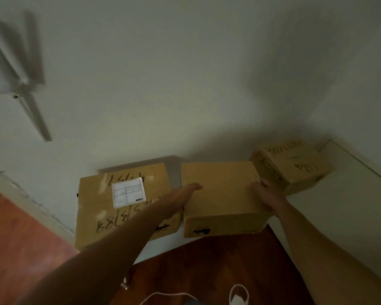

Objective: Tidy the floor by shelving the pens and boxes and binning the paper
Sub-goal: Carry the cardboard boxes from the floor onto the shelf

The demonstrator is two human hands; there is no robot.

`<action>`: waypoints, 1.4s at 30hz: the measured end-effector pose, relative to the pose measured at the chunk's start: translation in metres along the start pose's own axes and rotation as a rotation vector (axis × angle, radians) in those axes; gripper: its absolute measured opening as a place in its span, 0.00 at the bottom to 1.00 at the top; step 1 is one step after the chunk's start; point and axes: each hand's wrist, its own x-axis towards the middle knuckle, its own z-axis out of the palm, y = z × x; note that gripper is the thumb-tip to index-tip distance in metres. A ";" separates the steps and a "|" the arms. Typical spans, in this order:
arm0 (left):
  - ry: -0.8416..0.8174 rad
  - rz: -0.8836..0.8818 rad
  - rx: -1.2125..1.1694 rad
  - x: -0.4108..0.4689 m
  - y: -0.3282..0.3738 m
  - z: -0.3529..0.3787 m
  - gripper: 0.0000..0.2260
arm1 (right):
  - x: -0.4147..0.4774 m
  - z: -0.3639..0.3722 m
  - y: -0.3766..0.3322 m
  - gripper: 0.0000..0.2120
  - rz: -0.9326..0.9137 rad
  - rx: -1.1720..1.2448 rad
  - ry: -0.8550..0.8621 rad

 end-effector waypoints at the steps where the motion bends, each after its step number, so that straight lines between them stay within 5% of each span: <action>1: -0.004 -0.010 0.005 0.002 0.003 0.002 0.46 | 0.008 0.000 -0.002 0.28 0.010 -0.009 -0.014; 7: 0.028 -0.020 -0.014 0.024 0.016 0.015 0.34 | 0.056 0.006 0.000 0.33 0.015 -0.040 -0.100; 17: 0.092 -0.036 -0.093 0.055 0.023 0.019 0.32 | 0.089 0.017 -0.008 0.35 -0.095 -0.027 -0.122; 26: -0.013 -0.054 -0.107 0.052 0.023 0.012 0.33 | 0.102 0.024 0.001 0.39 -0.163 -0.133 -0.068; 33: 0.116 0.038 -0.071 0.040 0.024 -0.025 0.23 | 0.103 0.044 -0.006 0.39 -0.240 -0.354 0.086; 42: 0.247 0.141 -0.183 -0.006 0.008 -0.081 0.27 | 0.071 0.105 -0.077 0.38 -0.361 -0.227 -0.062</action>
